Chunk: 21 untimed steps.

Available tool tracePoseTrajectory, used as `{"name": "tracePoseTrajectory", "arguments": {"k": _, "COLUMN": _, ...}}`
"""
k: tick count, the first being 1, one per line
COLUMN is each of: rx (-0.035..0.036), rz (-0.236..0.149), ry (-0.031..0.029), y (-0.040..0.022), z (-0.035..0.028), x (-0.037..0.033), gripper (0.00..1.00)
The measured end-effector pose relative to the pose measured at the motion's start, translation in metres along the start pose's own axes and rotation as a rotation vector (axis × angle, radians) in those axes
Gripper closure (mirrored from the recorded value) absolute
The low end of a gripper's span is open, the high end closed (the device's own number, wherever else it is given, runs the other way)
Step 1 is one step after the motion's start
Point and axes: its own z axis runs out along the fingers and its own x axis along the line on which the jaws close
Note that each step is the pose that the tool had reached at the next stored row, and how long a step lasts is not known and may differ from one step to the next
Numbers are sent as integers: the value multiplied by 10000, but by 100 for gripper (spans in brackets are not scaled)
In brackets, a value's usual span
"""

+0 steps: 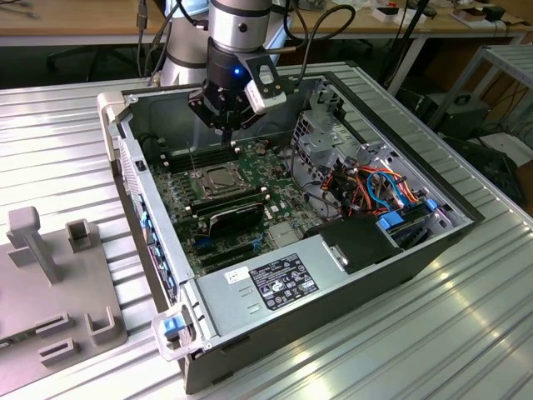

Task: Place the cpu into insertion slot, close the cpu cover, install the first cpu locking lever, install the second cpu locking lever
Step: 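Install the first cpu locking lever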

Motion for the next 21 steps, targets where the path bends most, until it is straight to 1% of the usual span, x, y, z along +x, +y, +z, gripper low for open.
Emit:
{"name": "tracePoseTrajectory", "arguments": {"k": 10, "rx": 1, "rz": 18, "ry": 1, "y": 0, "z": 0, "x": 1, "gripper": 89}}
{"name": "tracePoseTrajectory", "arguments": {"k": 12, "rx": -7, "rz": -229, "ry": -3, "y": -2, "z": 0, "x": 5, "gripper": 89}}
{"name": "tracePoseTrajectory", "arguments": {"k": 15, "rx": -23, "rz": -796, "ry": -10, "y": -2, "z": 2, "x": 8, "gripper": 89}}
{"name": "tracePoseTrajectory", "arguments": {"k": 17, "rx": -39, "rz": -1365, "ry": -17, "y": -3, "z": 4, "x": 9, "gripper": 89}}
{"name": "tracePoseTrajectory", "arguments": {"k": 18, "rx": -45, "rz": -1556, "ry": -20, "y": -3, "z": 5, "x": 9, "gripper": 89}}
{"name": "tracePoseTrajectory", "arguments": {"k": 21, "rx": -50, "rz": -1696, "ry": -22, "y": -3, "z": 5, "x": 9, "gripper": 89}}
